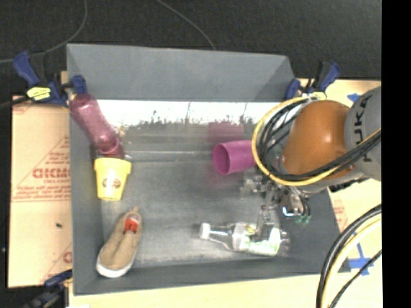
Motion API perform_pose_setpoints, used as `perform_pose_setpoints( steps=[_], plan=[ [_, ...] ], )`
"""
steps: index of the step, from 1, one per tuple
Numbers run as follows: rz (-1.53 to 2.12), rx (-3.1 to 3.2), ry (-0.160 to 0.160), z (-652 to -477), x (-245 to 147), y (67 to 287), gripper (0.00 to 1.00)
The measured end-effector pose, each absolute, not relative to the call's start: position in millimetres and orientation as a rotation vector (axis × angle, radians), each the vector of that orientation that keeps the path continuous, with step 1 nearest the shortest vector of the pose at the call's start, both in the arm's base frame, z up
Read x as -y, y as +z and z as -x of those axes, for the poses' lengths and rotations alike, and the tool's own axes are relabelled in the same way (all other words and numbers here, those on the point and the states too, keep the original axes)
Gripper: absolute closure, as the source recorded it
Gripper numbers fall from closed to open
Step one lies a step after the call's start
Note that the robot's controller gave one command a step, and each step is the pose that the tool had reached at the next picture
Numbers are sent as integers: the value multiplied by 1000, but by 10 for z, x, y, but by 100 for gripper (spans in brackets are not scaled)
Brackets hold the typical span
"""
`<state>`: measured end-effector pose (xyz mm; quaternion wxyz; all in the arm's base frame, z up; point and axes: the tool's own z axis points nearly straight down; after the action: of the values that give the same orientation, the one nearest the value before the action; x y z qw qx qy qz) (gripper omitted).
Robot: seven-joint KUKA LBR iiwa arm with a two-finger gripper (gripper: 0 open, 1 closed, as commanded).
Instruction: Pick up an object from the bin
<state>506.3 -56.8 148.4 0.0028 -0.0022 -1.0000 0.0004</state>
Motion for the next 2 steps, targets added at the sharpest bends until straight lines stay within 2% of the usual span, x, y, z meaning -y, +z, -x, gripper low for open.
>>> perform_pose_setpoints(
  steps=[1, 2],
  plan=[
    [3, 3144, 3, -5083, 567, 1526, 0],
    [-86, 3132, -2, -4845, 633, 749, 0]
  ],
)
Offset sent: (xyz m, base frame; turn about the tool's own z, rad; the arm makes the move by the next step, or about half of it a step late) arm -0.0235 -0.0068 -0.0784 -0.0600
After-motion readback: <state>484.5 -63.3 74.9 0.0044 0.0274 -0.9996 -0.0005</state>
